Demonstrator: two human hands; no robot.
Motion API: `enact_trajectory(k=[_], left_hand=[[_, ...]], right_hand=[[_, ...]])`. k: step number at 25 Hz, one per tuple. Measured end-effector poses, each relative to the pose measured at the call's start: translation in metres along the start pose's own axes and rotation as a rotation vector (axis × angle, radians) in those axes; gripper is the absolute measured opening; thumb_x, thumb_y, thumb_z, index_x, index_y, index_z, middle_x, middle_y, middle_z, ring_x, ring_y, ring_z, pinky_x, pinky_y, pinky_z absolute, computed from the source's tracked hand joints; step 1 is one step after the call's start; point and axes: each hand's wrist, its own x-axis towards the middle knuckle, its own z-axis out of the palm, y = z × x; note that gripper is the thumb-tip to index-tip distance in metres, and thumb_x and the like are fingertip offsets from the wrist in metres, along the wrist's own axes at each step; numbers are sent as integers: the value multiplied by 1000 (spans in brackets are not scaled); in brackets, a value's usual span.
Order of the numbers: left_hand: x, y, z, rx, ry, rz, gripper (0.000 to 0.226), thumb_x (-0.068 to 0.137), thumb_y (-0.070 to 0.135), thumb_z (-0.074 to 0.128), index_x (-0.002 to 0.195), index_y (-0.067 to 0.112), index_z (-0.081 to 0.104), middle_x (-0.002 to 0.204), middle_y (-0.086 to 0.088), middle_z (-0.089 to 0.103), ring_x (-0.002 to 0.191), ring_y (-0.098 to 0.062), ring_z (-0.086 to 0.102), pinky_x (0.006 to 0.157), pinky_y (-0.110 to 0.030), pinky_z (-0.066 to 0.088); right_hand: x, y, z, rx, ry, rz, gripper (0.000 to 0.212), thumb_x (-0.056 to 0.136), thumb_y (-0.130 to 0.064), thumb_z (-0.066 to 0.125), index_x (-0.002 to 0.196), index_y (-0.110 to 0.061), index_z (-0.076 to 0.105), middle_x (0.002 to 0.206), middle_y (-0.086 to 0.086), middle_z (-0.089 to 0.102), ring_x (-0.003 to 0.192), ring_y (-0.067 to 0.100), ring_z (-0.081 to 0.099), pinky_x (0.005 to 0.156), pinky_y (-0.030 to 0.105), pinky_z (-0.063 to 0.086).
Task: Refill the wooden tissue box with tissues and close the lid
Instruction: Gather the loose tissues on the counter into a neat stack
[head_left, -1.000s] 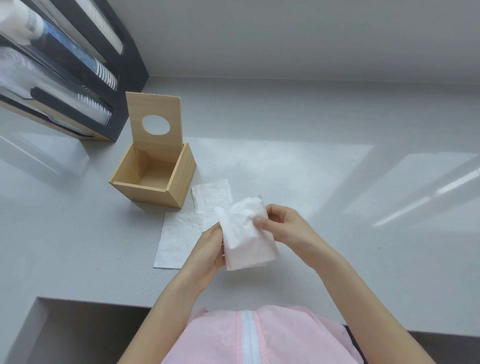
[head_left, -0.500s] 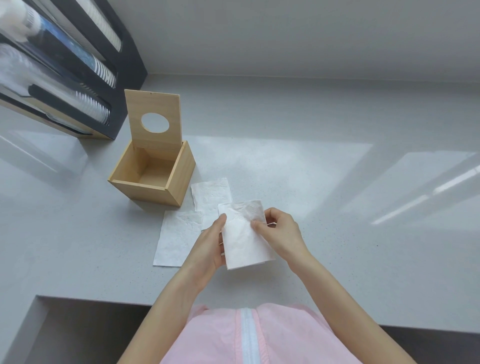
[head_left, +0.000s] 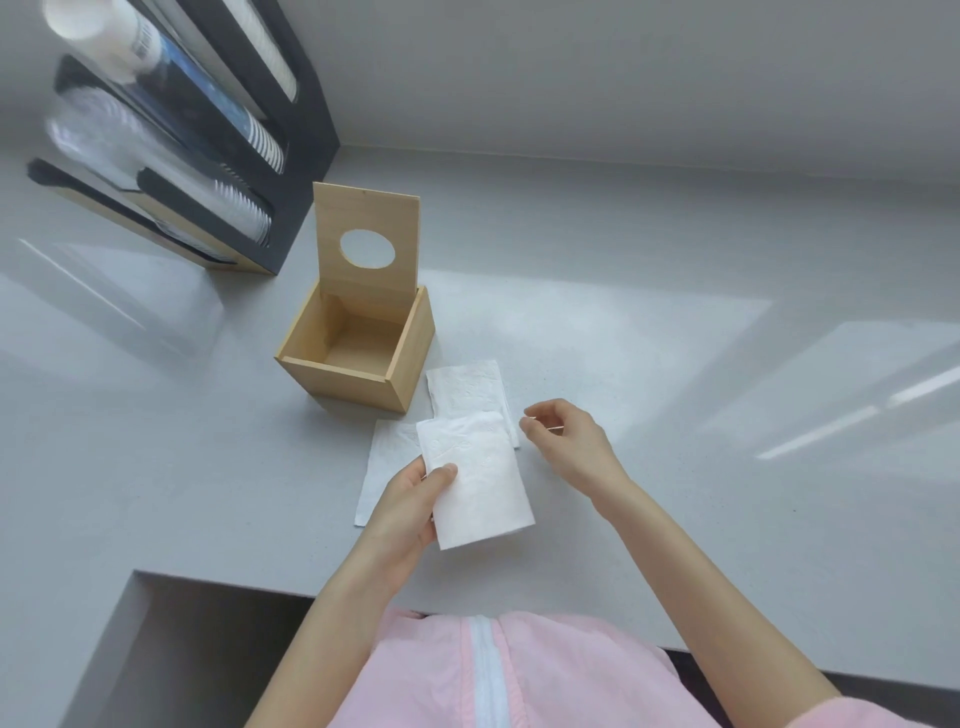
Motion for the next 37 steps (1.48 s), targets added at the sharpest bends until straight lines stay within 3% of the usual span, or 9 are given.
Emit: enact_trajectory(k=[5,12,17,19,21,26,30,32,37], left_hand=[[1,10,-24,26,-13,-18,26,96,12,40,101,22,63,100,3,71,88,-13,67,74,-28,54],[7,13,-53,58,-31,-38,24,96,13,40,98,21,63,92,6,71,78,-8,68,66,-23,54],[15,20,-59,97,-69,-46,24,96,14,40,99,23,61,93,7,70,82,-10,67,61,-23,52],[18,23,-62,99,-75,-45,23,96,15,40,101,23,61,95,6,70,85,-11,66,65,-26,51],[19,23,-63,98,-85,-45,23,96,15,40,99,23,61,96,5,70,86,-13,66,67,-28,51],[18,21,-62,94,-94,-52,24,97,16,39,106,21,60,98,3,69,87,-15,65,70,-31,49],[17,18,-62,43,-120,-44,29,95,20,42,117,17,60,112,-6,69,94,-24,66,72,-36,51],[14,18,-64,28,-157,-17,35,87,28,50,118,16,62,116,-11,68,102,-30,65,77,-42,52],[7,20,-76,21,-135,-2,31,95,21,40,112,14,64,104,-4,73,93,-18,69,77,-34,55]], right_hand=[[26,-17,29,-310,33,5,56,88,-27,55,135,-8,33,133,13,42,125,28,40,97,37,39],[42,-28,57,-570,131,24,40,85,-22,56,118,-4,42,126,15,43,119,32,38,94,38,37],[41,-24,59,-464,128,44,26,84,-14,51,109,-6,48,115,12,54,109,30,44,81,37,38],[37,-23,53,-410,141,43,3,85,-12,48,83,-11,46,100,14,55,92,28,46,69,34,35],[29,-25,45,-387,177,12,21,86,-11,45,68,-12,35,86,11,49,80,27,44,65,34,34],[-15,-56,21,-203,301,-211,17,87,-12,50,72,-8,44,65,2,46,61,20,40,50,25,28],[-40,-68,27,450,-72,-158,13,85,-7,62,97,-10,64,92,2,69,85,17,65,78,31,51],[-44,-54,49,430,-161,-76,18,84,-5,63,99,-14,65,99,4,71,91,19,67,85,34,52],[-45,-37,85,185,-78,18,14,84,-9,59,91,-20,58,83,-10,63,78,11,60,57,6,44]])
